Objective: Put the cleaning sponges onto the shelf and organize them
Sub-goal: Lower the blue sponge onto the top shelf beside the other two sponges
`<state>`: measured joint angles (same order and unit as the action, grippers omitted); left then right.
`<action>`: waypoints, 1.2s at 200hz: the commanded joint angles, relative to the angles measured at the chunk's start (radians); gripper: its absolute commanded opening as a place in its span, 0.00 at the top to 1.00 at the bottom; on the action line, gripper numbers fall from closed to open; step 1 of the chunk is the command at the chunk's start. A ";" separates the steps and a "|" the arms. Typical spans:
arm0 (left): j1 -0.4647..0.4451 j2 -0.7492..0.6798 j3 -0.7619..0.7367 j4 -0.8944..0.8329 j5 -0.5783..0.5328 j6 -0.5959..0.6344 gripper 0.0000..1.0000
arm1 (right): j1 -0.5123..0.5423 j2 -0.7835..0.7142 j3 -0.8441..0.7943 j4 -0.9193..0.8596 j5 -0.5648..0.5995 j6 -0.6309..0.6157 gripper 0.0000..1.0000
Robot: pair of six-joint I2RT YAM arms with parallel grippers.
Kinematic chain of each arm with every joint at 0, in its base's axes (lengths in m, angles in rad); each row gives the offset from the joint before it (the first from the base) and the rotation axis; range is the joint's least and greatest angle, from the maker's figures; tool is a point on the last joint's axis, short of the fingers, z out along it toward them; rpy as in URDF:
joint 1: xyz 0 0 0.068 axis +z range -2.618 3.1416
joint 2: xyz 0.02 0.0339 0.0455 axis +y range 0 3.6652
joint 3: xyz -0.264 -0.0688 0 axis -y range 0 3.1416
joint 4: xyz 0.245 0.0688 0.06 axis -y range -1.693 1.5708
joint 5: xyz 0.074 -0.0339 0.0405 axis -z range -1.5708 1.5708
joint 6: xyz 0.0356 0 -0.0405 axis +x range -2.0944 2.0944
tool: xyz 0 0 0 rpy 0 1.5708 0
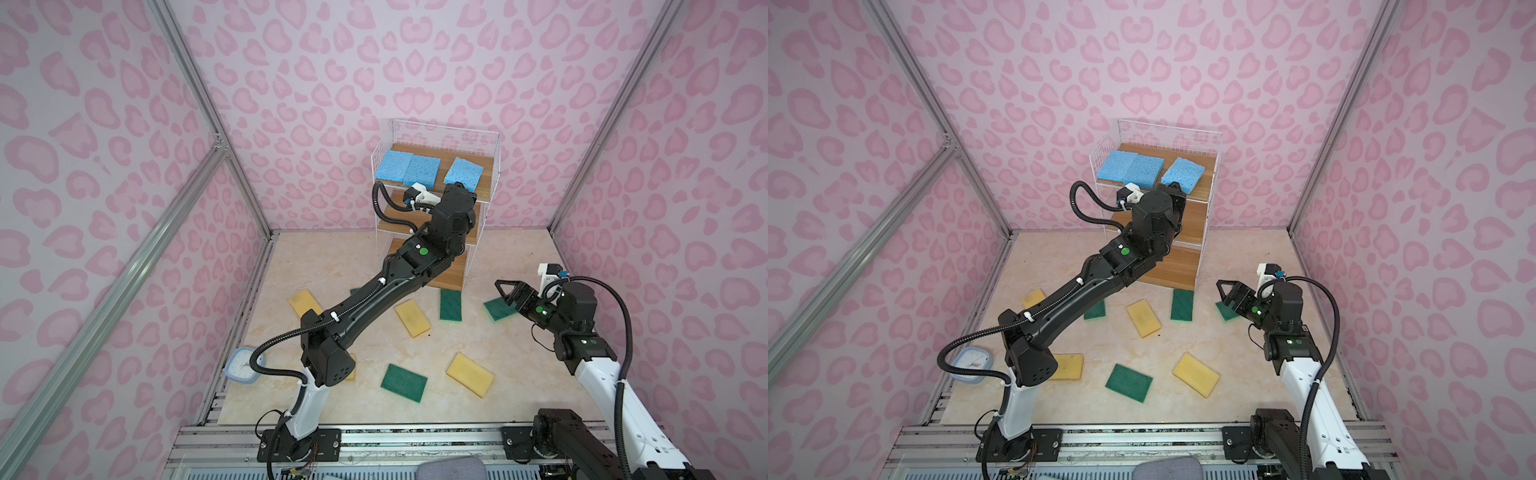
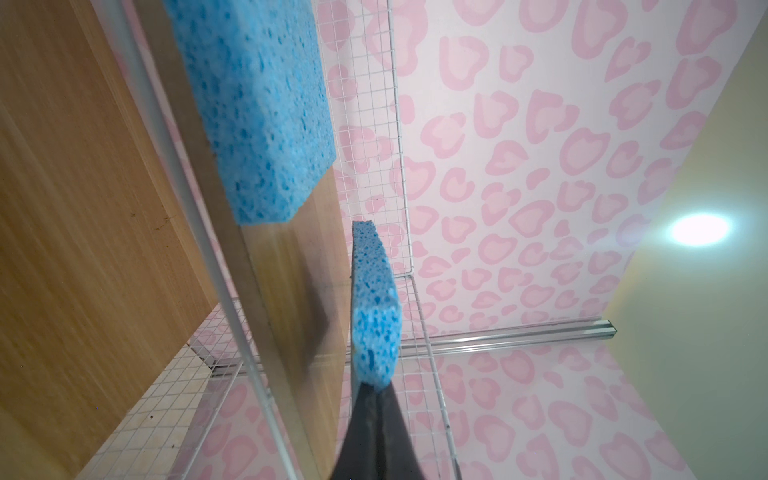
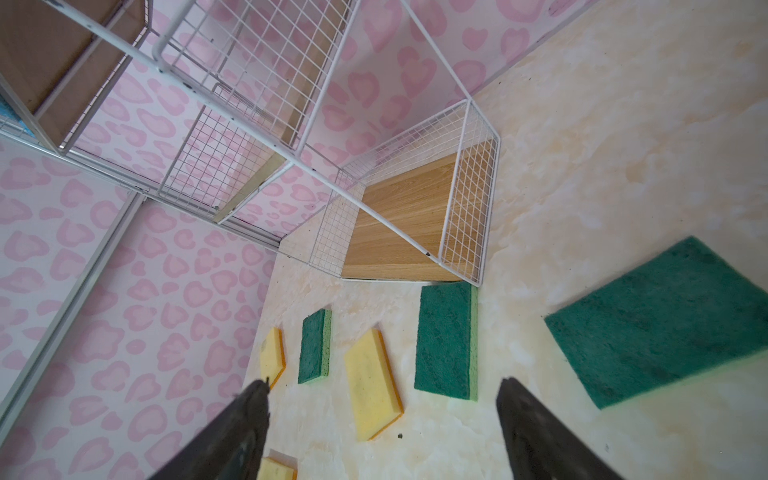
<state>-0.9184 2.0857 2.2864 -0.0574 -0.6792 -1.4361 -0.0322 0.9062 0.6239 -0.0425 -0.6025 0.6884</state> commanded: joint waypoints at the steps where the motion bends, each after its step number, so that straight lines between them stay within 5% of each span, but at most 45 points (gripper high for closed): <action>1: 0.000 0.015 0.021 0.035 -0.045 -0.015 0.97 | 0.005 -0.004 -0.007 0.028 -0.003 -0.005 0.13; 146: 0.009 0.074 0.075 0.032 -0.083 -0.029 0.97 | 0.015 -0.010 0.000 0.012 0.008 -0.011 0.13; 200: 0.007 0.077 0.054 0.046 -0.043 -0.019 0.65 | 0.015 -0.016 0.003 0.006 0.015 -0.013 0.13; 240: 0.002 0.075 0.051 0.053 -0.014 0.011 0.30 | 0.015 -0.013 0.005 0.007 0.016 -0.011 0.13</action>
<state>-0.9119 2.1502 2.3428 -0.0059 -0.7162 -1.4437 -0.0170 0.8917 0.6243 -0.0498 -0.5945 0.6853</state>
